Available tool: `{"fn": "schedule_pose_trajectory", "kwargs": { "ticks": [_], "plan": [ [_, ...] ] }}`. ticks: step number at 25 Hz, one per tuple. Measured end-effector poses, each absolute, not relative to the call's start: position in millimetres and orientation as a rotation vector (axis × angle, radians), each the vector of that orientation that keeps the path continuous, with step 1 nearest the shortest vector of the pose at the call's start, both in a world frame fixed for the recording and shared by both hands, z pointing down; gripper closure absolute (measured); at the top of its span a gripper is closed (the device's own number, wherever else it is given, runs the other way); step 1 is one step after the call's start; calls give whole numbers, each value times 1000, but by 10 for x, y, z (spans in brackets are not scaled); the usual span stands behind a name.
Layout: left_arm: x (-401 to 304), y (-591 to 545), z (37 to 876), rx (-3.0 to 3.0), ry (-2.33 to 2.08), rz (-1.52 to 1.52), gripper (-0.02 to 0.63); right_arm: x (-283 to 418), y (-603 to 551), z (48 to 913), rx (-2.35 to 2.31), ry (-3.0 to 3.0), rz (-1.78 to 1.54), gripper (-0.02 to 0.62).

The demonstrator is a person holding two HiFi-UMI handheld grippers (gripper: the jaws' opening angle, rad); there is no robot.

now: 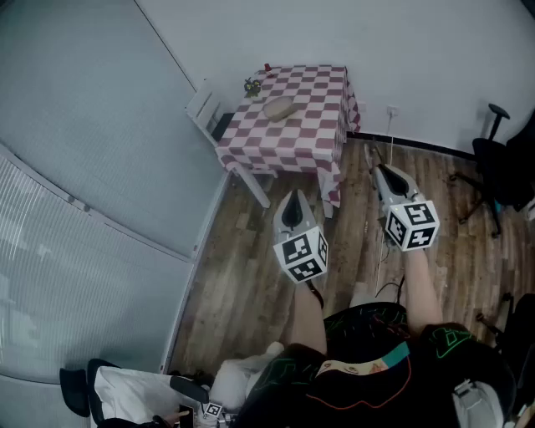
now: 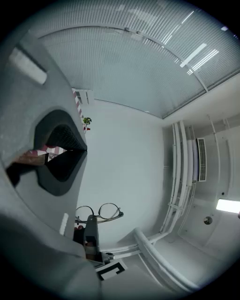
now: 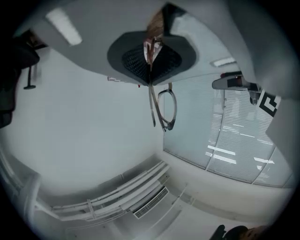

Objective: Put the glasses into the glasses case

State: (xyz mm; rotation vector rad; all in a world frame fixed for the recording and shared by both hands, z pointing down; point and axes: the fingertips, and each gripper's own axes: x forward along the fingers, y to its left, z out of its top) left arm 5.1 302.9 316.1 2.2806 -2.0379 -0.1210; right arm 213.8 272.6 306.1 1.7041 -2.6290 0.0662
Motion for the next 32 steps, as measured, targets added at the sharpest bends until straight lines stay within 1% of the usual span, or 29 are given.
{"fn": "schedule_pose_trajectory", "kwargs": {
  "ticks": [6, 19, 32],
  "plan": [
    [-26, 3096, 3184, 2280, -2022, -117, 597, 2130, 2783, 3023, 1795, -2640, 83, 574],
    [-102, 3110, 3172, 2275, -2005, -170, 597, 2156, 2782, 2999, 1801, -2579, 38, 574],
    [-215, 2797, 3398, 2230, -1990, -149, 595, 2099, 2437, 3188, 1783, -2555, 53, 574]
  ]
}}
